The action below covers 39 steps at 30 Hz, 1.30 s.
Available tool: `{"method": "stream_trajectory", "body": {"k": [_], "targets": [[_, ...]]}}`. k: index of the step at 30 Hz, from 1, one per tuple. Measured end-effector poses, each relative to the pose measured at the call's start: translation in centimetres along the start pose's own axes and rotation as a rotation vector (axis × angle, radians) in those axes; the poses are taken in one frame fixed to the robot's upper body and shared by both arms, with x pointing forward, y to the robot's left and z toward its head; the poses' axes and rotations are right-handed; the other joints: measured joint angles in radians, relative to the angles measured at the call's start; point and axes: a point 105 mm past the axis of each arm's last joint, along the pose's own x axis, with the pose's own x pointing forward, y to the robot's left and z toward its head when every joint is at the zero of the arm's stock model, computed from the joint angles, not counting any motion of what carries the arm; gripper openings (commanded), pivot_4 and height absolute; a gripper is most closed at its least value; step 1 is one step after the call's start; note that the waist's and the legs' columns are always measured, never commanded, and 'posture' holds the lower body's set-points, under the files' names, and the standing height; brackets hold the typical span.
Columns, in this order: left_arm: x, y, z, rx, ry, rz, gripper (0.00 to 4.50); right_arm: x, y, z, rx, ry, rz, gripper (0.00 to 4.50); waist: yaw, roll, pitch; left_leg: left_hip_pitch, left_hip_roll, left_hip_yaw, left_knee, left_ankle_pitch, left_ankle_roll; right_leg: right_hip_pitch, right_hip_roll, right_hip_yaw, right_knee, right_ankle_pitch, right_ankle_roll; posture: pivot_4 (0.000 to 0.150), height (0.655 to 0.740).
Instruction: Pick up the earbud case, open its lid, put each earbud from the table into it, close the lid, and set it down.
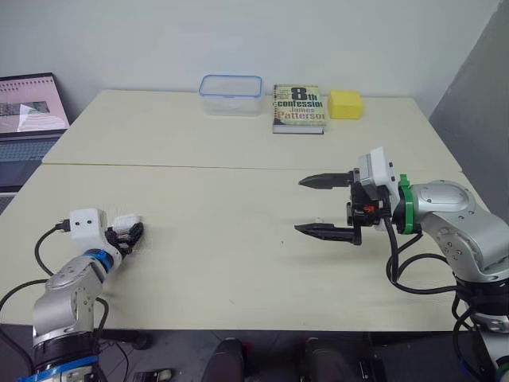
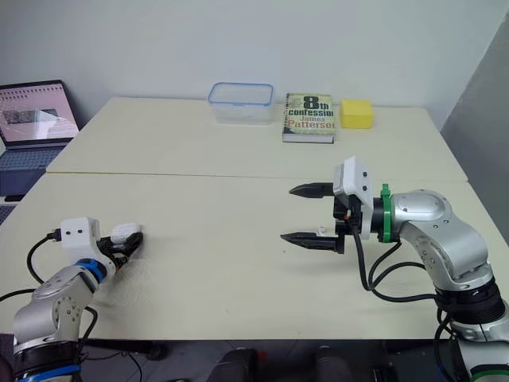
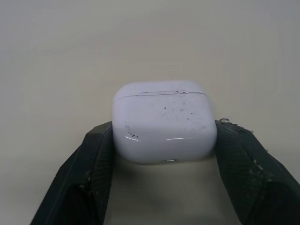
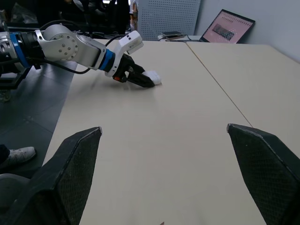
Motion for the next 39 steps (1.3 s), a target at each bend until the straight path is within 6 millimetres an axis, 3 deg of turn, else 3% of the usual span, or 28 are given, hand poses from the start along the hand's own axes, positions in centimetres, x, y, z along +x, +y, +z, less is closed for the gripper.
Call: {"method": "stream_trajectory", "body": {"k": [6, 9, 11, 16, 23, 27, 39], "targets": [[-0.3, 0.2, 0.1, 0.039, 0.026, -0.042, 2.75, -0.3, 0.1, -0.1, -0.002, 0.017, -0.008, 4.5, 0.0, 0.0, 0.0, 0.0, 0.0, 0.0, 0.0, 0.0, 0.0, 0.0, 0.0, 0.0, 0.0, 0.0, 0.0, 0.15, 0.74], [-0.9, -1.1, -0.3, 0.103, 0.025, -0.155, 2.75, -1.1, 0.0, -0.6, 0.022, 0.049, -0.032, 4.5, 0.0, 0.0, 0.0, -0.001, 0.0, 0.001, -0.001, 0.0, 0.0, -0.001, -0.002, 0.0, -0.001, 0.0, 0.0, 0.15, 0.74], [-1.4, -3.6, -0.7, 0.168, 0.022, -0.298, 2.75, -1.6, 0.1, -0.9, 0.046, 0.067, -0.045, 4.5, 0.005, 0.0, 0.0, -0.002, -0.001, 0.001, -0.001, 0.0, 0.0, -0.001, -0.004, 0.0, -0.002, 0.0, 0.0, 0.15, 0.74], [-4.7, -13.4, -2.8, 0.396, -0.039, -0.864, 2.75, -1.7, 1.4, -2.1, 0.145, 0.106, -0.048, 4.5, 0.013, 0.0, 0.0, -0.003, 0.0, 0.003, 0.0, 0.0, 0.0, -0.001, -0.006, 0.002, -0.005, 0.0, -0.004, 0.15, 0.74], [-7.9, -20.6, -0.8, 0.615, -0.366, -1.222, 2.75, -0.1, 3.4, -4.8, 0.522, 0.188, -0.065, 4.5, 0.011, 0.0, 0.0, -0.002, 0.001, 0.003, 0.0, 0.0, 0.0, -0.002, -0.002, 0.0, -0.004, 0.002, -0.006, 0.15, 0.74], [-8.7, -22.5, 0.0, 0.675, -0.498, -1.297, 2.75, 1.3, 5.1, -5.2, 0.702, 0.177, -0.01, 4.5, 0.01, 0.0, 0.0, -0.003, 0.001, 0.003, 0.0, 0.0, 0.0, -0.002, 0.004, 0.001, -0.005, 0.002, -0.005, 0.15, 0.74], [-9.3, -23.0, 0.6, 0.746, -0.636, -1.313, 2.75, 3.5, 5.3, -5.4, 0.894, 0.136, -0.018, 4.5, 0.0, 0.0, 0.0, -0.002, 0.003, 0.001, 0.0, 0.0, 0.001, -0.002, 0.01, 0.001, -0.004, 0.003, -0.005, 0.15, 0.74]]}}
